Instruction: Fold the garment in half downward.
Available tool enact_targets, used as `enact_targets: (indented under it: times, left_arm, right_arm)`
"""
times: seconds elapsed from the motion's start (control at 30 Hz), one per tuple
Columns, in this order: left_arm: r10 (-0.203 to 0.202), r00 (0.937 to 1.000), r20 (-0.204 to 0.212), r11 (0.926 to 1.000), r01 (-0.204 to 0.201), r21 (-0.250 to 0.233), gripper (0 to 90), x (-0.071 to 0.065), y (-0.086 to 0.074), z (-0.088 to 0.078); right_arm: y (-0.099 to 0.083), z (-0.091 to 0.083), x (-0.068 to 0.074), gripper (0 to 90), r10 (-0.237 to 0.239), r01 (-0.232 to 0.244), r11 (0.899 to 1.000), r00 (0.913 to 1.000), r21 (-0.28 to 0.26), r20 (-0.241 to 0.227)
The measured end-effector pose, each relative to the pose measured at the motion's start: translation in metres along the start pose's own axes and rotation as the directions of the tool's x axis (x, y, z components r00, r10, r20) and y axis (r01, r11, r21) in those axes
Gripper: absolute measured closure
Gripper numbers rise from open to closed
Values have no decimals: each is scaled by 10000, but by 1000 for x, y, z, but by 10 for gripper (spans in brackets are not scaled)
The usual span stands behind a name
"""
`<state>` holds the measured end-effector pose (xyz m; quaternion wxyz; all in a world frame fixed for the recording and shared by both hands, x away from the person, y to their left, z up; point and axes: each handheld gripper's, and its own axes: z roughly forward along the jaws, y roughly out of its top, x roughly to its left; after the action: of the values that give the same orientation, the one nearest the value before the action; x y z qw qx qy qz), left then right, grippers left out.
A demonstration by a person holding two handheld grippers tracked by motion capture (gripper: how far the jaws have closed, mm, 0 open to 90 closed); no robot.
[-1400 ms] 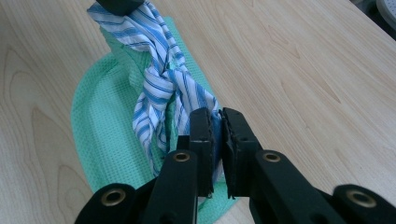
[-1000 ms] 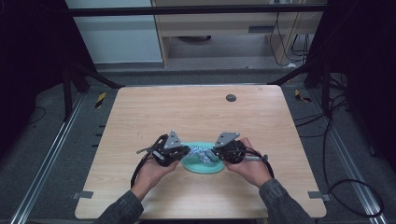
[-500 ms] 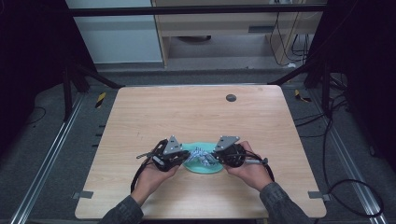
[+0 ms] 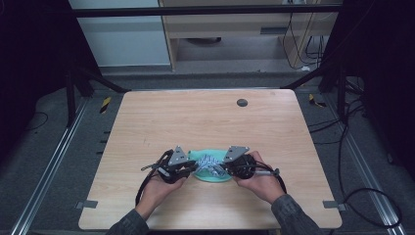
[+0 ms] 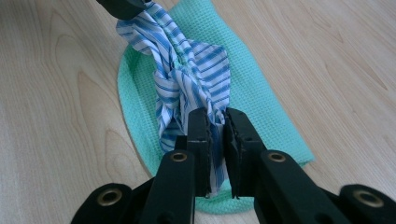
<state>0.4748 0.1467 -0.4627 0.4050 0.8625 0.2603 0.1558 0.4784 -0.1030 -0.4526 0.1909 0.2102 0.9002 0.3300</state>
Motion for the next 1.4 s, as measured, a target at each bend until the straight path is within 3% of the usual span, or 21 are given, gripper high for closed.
enact_targets:
  times: [0.57,1.07,1.4]
  left_arm:
    - [-78,9998,178,9999,80,-77,778,-8,-14,-1]
    - [-224,9991,359,9997,223,33,840,-8,-19,2]
    - [42,9986,535,9994,-60,331,881,-14,-26,1]
  right_arm:
    - [-8,-2,8,790,-7,8,10000,9999,36,-146]
    - [-16,-3,15,805,53,-51,10000,9995,79,-312]
    - [-26,-4,24,838,93,-90,9999,9982,45,-593]
